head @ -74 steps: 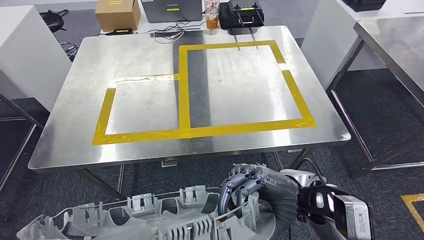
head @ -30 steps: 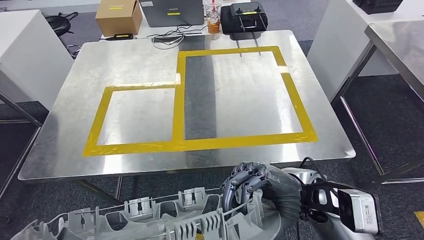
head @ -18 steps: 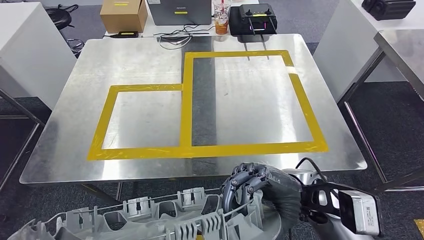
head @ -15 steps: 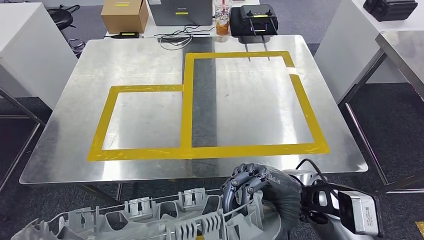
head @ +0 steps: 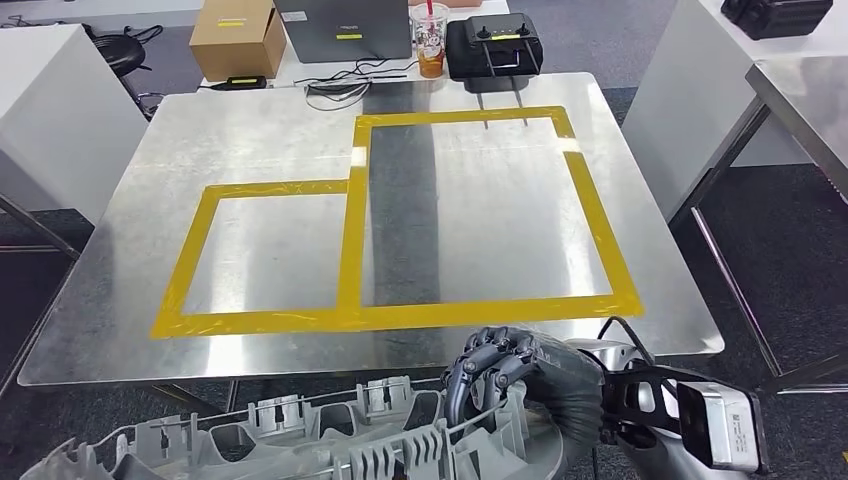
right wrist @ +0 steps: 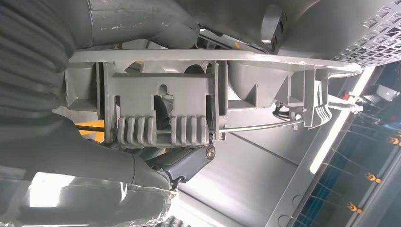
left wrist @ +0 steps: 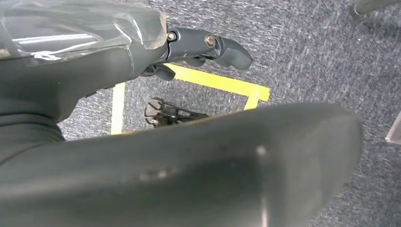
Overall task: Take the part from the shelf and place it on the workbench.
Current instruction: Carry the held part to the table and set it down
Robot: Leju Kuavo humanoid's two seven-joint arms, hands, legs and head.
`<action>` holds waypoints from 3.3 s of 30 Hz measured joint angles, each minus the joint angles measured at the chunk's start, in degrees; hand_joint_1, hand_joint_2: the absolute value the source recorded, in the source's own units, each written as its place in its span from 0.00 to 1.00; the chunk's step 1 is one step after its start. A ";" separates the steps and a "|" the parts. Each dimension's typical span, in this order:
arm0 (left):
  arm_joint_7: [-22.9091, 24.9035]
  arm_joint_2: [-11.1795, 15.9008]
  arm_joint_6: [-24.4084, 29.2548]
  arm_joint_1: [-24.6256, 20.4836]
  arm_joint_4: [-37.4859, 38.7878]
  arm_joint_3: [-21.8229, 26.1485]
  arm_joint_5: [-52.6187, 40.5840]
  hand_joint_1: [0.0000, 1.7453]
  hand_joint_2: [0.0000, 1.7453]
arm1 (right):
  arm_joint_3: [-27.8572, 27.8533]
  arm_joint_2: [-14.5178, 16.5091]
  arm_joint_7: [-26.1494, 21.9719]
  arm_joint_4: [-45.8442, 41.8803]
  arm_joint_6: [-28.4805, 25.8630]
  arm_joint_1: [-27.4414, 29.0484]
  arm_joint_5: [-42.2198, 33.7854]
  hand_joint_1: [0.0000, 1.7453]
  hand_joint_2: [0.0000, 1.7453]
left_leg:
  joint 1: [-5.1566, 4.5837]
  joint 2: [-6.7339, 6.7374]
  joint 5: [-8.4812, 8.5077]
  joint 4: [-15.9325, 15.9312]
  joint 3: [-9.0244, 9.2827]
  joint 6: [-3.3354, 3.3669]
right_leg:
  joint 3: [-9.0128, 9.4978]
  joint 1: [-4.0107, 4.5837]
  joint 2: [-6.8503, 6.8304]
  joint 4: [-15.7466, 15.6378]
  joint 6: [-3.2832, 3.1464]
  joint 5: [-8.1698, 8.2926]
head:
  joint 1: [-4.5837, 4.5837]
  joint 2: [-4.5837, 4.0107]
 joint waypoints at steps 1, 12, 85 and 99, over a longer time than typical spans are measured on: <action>-0.11 0.03 0.00 -0.01 0.00 0.00 0.00 0.00 0.00 | -0.01 0.02 0.00 -0.01 -0.07 -0.02 0.25 0.86 1.00 | -0.12 0.00 2.33 -4.20 1.78 0.46 | 0.31 0.07 0.05 -0.03 0.04 -0.18 | 0.00 0.00; -1.51 -0.25 0.22 -0.17 0.00 1.72 -0.01 0.00 0.00 | 0.49 -0.96 4.70 -0.36 -16.95 -3.95 34.85 0.86 1.00 | -0.58 0.08 5.27 -15.02 7.67 2.98 | -5.80 0.21 0.04 12.81 1.38 -6.31 | 0.32 0.00; -6.55 1.62 -5.22 -0.03 0.00 -1.71 0.01 0.00 1.00 | 15.92 2.94 -2.03 77.41 -30.19 -36.81 74.02 0.00 0.00 | -0.61 0.23 4.33 -12.67 6.64 0.49 | 0.74 -0.41 -0.06 -1.85 0.88 1.60 | -0.09 0.00; -5.31 1.73 -2.94 0.08 0.00 -2.31 0.01 0.00 0.00 | 15.26 4.03 -1.16 79.58 -33.90 -34.53 71.28 0.00 0.00 | -0.48 0.25 5.13 -14.85 7.91 1.64 | -0.26 0.15 0.15 -1.71 1.89 1.54 | -0.25 0.00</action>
